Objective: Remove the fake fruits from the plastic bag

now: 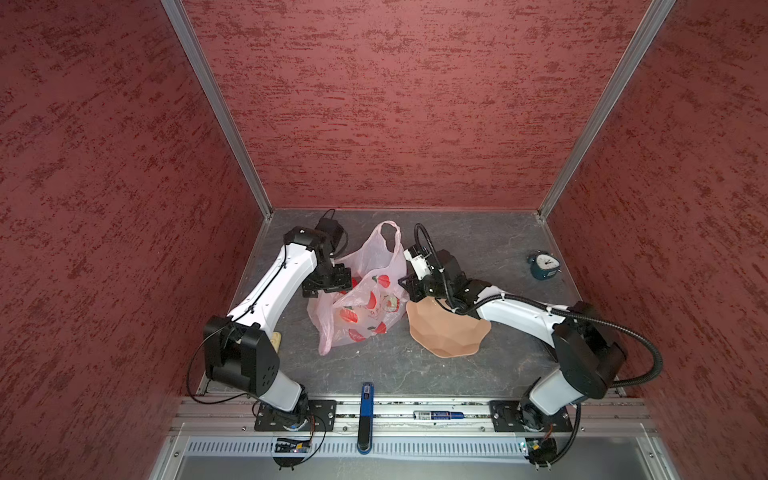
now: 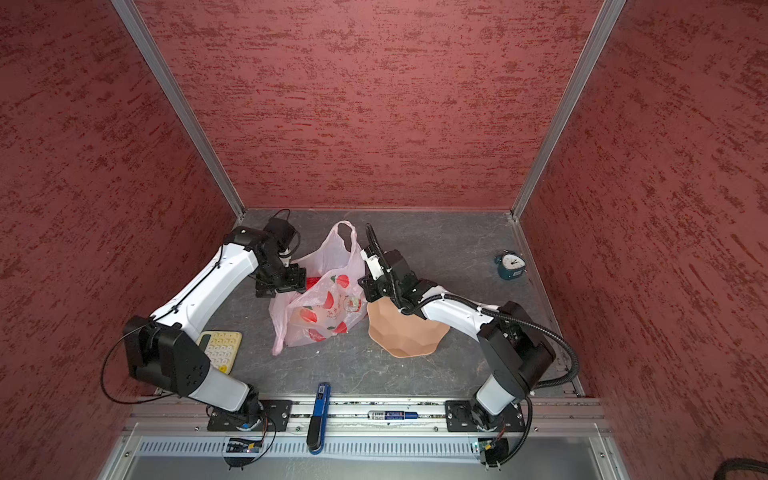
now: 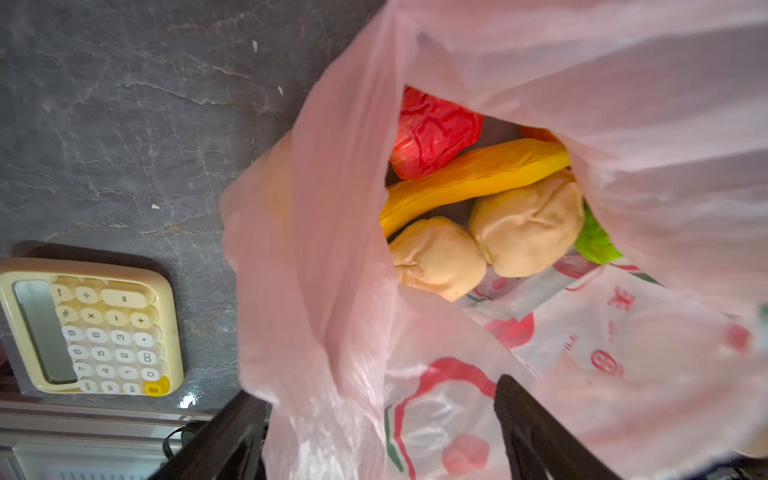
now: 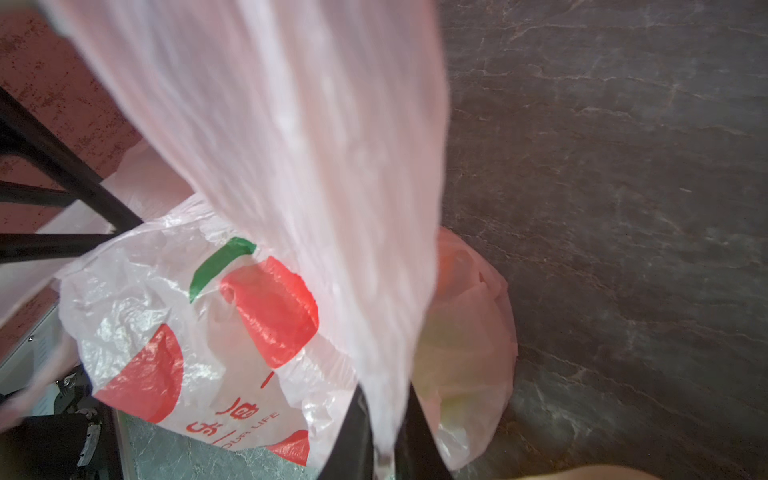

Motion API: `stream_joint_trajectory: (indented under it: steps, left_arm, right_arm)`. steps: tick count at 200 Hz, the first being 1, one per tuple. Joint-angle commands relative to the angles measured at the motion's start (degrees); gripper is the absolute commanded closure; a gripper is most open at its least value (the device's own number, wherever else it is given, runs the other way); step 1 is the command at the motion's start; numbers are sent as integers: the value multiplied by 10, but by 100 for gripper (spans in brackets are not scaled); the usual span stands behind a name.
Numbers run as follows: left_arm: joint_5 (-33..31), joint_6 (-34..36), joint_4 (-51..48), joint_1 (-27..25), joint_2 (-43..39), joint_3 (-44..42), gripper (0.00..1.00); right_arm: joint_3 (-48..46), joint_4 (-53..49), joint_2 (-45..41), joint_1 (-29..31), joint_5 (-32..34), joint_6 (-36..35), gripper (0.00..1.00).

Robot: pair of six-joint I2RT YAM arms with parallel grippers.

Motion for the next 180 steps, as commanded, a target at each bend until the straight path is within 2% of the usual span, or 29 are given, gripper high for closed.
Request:
stream_joint_trajectory:
  steps: [1,14,27,46,76,90,152,180]
  left_arm:
    - [-30,-13,40,-2,16,-5,40]
    - [-35,-14,47,1,20,-2,53]
    - [-39,-15,51,4,21,5,55]
    - [-44,-15,51,10,19,14,54]
    - [-57,-17,53,19,11,18,39]
    - [-62,-21,60,21,4,16,36]
    - [-66,-31,88,22,-25,9,37]
    - [-63,-28,95,27,-10,-4,49]
  right_arm:
    - [-5,11,-20,-1,10,-11,87]
    - [-4,12,-19,0,11,-10,87]
    - [-2,12,-17,0,11,-9,87]
    - [2,11,-15,0,12,-9,87]
    - [6,7,-11,0,12,-10,87]
    - [7,4,-10,0,11,-10,87]
    - [11,3,-4,0,10,-8,87]
    - [11,6,-3,0,7,-6,87]
